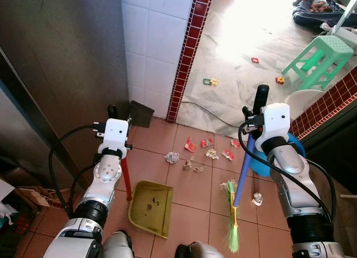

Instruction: Sweep floor

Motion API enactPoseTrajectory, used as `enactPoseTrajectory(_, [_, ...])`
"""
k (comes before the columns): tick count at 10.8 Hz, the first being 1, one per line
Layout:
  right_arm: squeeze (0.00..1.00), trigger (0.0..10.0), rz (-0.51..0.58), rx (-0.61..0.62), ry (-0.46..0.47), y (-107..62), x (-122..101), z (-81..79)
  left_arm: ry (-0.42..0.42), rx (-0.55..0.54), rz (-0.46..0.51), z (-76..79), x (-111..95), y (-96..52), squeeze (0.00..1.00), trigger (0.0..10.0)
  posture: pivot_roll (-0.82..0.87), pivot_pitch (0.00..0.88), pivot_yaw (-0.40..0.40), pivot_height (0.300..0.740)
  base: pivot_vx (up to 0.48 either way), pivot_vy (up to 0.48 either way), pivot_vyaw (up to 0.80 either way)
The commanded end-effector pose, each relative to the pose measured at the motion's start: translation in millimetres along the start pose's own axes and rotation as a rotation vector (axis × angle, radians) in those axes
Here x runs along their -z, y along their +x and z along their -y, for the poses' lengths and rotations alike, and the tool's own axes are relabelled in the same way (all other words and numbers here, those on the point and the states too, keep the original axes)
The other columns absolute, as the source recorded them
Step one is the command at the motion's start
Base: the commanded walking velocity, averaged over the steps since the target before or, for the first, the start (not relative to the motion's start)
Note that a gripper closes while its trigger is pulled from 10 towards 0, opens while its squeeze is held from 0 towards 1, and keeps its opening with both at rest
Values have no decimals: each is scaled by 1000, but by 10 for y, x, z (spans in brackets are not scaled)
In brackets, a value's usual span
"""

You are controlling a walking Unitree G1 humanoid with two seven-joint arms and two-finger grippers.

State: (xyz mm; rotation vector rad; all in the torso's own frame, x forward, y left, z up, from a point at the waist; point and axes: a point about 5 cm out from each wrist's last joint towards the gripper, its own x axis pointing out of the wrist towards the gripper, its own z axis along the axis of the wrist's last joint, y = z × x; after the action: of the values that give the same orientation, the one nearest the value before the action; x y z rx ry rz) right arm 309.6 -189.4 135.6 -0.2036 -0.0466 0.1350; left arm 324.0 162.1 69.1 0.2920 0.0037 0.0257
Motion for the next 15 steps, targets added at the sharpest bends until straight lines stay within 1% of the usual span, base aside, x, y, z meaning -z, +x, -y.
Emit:
enactPoseTrajectory(1, [0,10000,31,12,-34,2,-88,61,28,18,15,38,-31,16,0,6941,-118,108,-177,740,0,0,0])
enactPoseTrajectory(2, [0,10000,29,10,-33,2,-79,52,20,19,6,43,-20,11,1000,10000,-116,106,-179,740,0,0,0])
enactPoseTrajectory(4, [0,10000,29,5,-33,5,-80,48,19,22,0,65,-1,-9,1000,10000,-118,105,-180,740,0,0,0])
enactPoseTrajectory(6, [0,10000,29,5,-34,6,-80,54,46,14,-10,70,26,-30,1000,10000,-117,105,-180,740,0,0,0])
enactPoseTrajectory(7, [0,10000,29,5,-34,6,-80,54,46,14,-10,70,26,-30,1000,10000,-117,105,-180,740,0,0,0])
enactPoseTrajectory(8, [0,10000,29,3,-33,10,-81,45,39,-11,0,47,5,-34,490,10000,-114,107,-181,740,0,0,0])
enactPoseTrajectory(9, [0,10000,26,0,-32,10,-74,41,24,-12,-2,63,-2,-44,0,10000,-111,106,-183,740,0,0,0])
enactPoseTrajectory(13, [0,10000,23,-4,-32,18,-67,37,25,-20,6,85,-30,-57,0,10000,-109,106,-184,740,0,0,0])
enactPoseTrajectory(15, [0,10000,22,-9,-31,14,-62,25,-9,-18,-25,97,-5,-86,0,10000,-106,102,-184,740,0,0,0])
